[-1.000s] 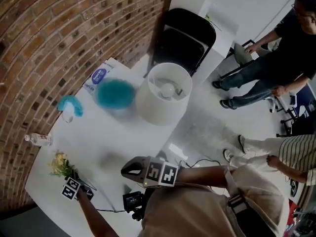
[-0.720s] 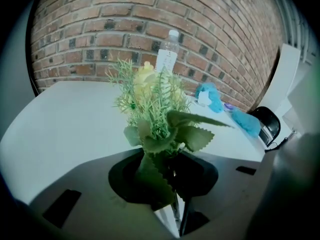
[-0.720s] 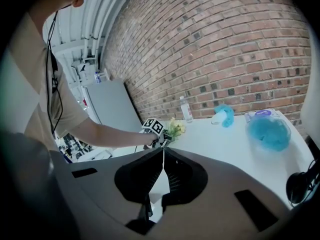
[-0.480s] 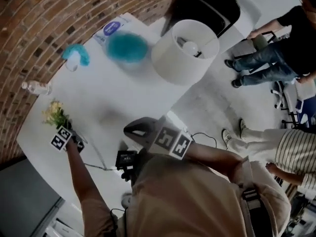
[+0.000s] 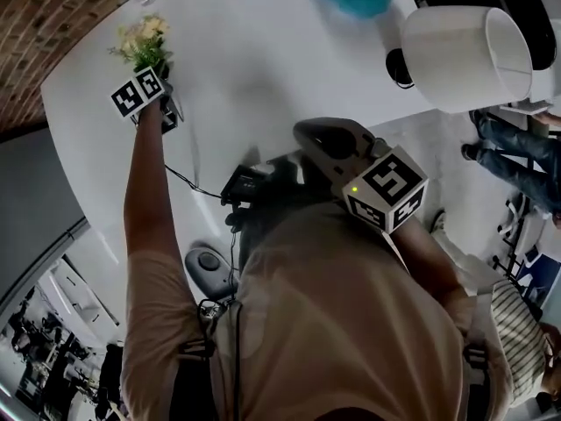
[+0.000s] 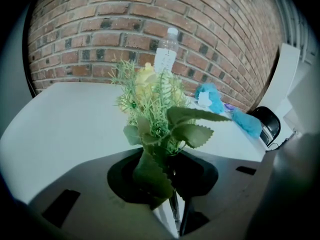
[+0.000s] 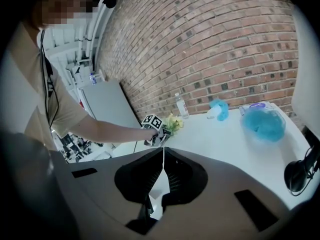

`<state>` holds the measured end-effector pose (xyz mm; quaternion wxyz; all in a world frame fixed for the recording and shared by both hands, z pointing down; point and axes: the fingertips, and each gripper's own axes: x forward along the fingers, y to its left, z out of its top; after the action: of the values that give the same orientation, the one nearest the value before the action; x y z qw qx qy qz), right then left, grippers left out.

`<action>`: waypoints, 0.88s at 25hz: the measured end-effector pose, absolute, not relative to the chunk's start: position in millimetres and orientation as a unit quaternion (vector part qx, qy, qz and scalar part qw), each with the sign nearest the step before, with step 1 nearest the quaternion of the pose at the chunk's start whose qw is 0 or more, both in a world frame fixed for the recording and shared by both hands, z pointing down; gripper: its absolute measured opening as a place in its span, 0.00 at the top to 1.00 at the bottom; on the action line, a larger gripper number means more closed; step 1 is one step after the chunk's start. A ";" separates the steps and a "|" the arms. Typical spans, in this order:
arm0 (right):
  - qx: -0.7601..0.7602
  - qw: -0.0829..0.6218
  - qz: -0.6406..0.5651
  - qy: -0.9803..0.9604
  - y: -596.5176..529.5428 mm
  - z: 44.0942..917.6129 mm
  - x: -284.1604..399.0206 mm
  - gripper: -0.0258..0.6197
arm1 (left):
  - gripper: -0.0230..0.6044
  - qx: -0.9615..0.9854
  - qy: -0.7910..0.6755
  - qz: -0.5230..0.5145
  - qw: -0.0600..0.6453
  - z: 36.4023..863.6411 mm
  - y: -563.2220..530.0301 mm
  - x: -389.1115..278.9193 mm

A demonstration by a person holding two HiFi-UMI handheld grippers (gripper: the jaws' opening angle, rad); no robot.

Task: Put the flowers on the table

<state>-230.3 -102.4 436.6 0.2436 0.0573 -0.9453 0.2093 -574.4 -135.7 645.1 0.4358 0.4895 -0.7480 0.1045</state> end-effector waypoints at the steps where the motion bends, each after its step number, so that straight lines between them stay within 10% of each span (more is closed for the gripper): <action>1: 0.058 0.244 0.209 -0.945 -100.6 436.8 -231.0 0.93 | 0.78 0.491 -0.747 0.105 0.436 645.7 -135.4 -574.6; 15: 0.072 0.248 0.210 -0.943 -90.0 442.3 -217.7 0.93 | 0.71 0.492 -0.749 0.106 0.430 644.0 -125.1 -575.7; 22: 0.079 0.244 0.210 -0.944 -97.4 441.4 -208.6 0.93 | 0.52 0.510 -0.739 0.109 0.426 640.5 -135.0 -561.8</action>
<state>-208.6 -97.4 441.4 0.2437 0.0788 -0.9435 0.2101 -561.8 -135.0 640.5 0.4263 0.5103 -0.7389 0.1088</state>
